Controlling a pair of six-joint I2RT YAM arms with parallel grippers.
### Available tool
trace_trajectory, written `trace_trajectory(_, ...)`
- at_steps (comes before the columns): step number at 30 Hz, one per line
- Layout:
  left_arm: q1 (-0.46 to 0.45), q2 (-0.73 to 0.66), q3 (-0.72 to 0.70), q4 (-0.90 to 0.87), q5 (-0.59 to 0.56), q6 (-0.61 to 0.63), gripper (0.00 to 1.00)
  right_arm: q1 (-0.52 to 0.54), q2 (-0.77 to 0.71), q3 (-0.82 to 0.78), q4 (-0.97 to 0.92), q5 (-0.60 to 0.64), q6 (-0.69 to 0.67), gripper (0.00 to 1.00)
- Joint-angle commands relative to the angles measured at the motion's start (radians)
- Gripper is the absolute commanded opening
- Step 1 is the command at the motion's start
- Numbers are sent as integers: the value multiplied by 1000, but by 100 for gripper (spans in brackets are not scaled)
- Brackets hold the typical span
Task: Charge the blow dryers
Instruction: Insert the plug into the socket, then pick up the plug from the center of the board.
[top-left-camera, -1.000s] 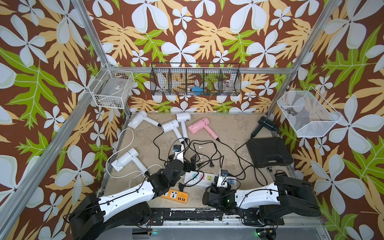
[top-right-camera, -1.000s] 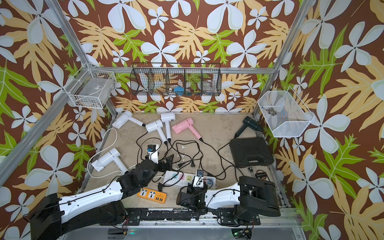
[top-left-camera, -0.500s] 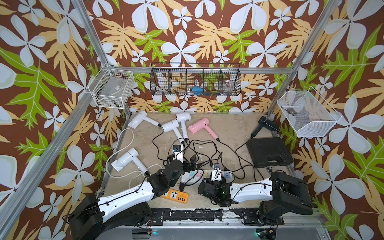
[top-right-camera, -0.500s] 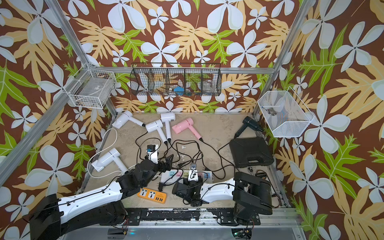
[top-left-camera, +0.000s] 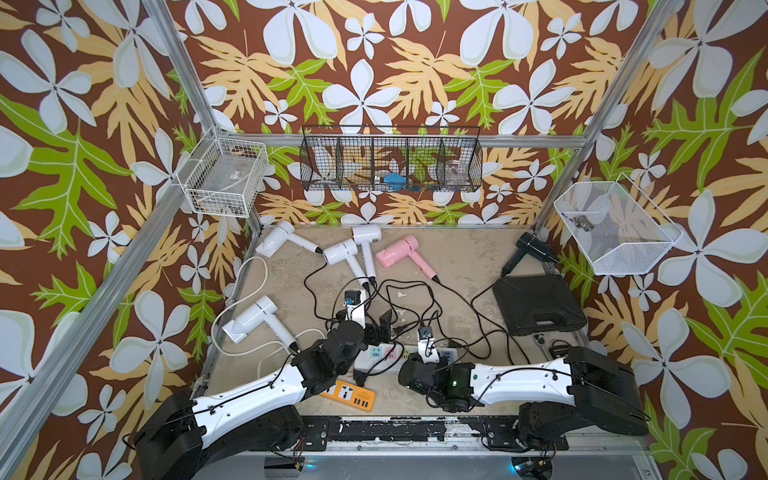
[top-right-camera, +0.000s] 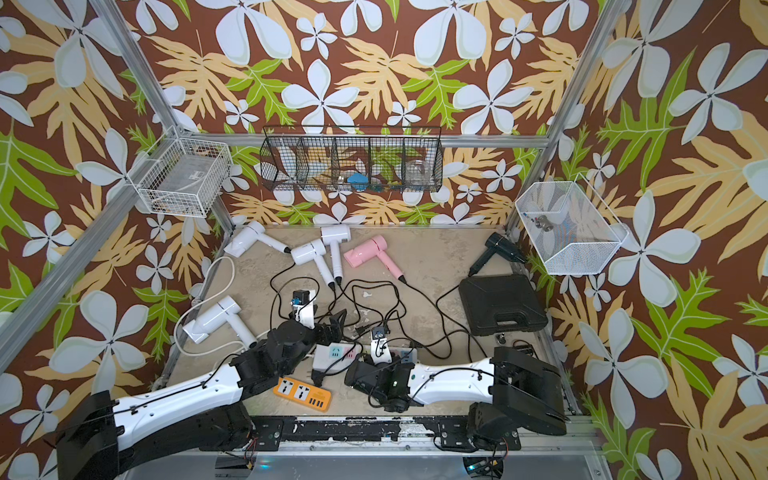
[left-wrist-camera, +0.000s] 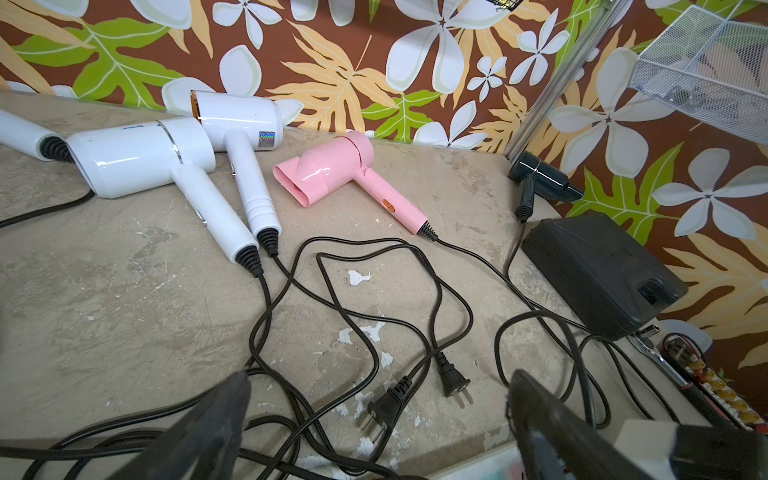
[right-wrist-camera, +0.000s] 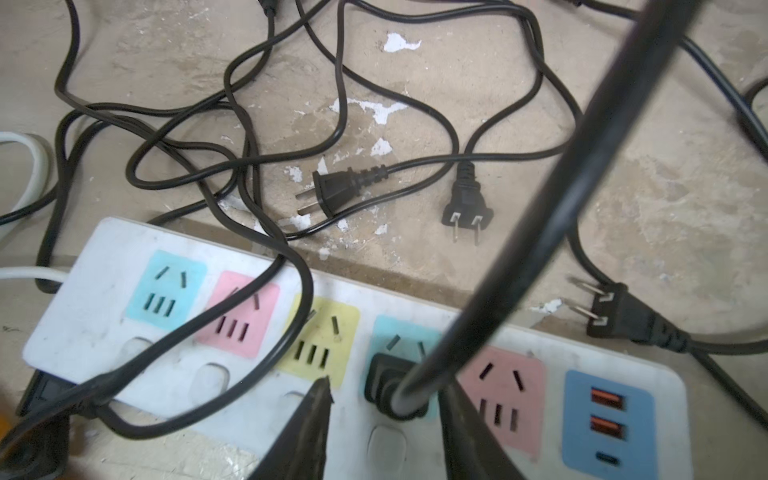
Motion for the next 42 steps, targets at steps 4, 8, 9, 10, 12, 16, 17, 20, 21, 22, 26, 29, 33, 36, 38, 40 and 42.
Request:
trace_trajectory(4, 2, -31, -18, 68, 111, 23, 98, -8, -105, 12, -56, 4, -78, 65)
trace_trajectory(8, -1, -55, -22, 88, 203, 26, 100, -16, -217, -22, -44, 1, -134, 79)
trace_trajectory(9, -1, -61, -25, 94, 225, 27, 100, -18, -249, -31, -38, 1, -152, 83)
trace_trajectory(10, 0, -68, -26, 101, 248, 28, 100, -19, -289, -43, -36, 2, -174, 87)
trace_trajectory(12, -3, -77, -30, 114, 290, 28, 100, -24, -369, -62, -43, 15, -203, 94)
trace_trajectory(16, -22, -72, -26, 132, 344, 37, 100, -81, -545, -109, -76, -3, -245, 100)
trace_trajectory(17, -30, -66, -21, 133, 347, 41, 100, -110, -582, -121, -78, -32, -259, 100)
trace_trajectory(20, -70, -44, -6, 129, 333, 64, 100, -230, -691, -166, -81, -130, -286, 100)
trace_trajectory(21, -80, -35, 0, 129, 332, 68, 100, -274, -718, -177, -84, -169, -296, 100)
trace_trajectory(22, -88, -25, 6, 128, 333, 73, 100, -322, -738, -186, -90, -209, -306, 100)
trace_trajectory(26, -107, 9, 27, 119, 349, 86, 100, -472, -764, -202, -129, -309, -322, 100)
trace_trajectory(29, -109, 35, 40, 112, 364, 89, 100, -569, -753, -213, -140, -377, -340, 100)
trace_trajectory(33, -110, 53, 34, 119, 336, 105, 100, -697, -717, -231, -135, -491, -356, 99)
trace_trajectory(36, -108, 76, 14, 143, 274, 125, 100, -768, -695, -249, -122, -566, -359, 92)
trace_trajectory(38, -108, 98, 11, 153, 246, 132, 100, -796, -672, -252, -135, -581, -347, 80)
trace_trajectory(40, -109, 123, 13, 158, 237, 137, 100, -808, -638, -248, -161, -564, -321, 68)
trace_trajectory(42, -109, 142, 15, 162, 238, 136, 100, -809, -597, -247, -196, -527, -268, 60)
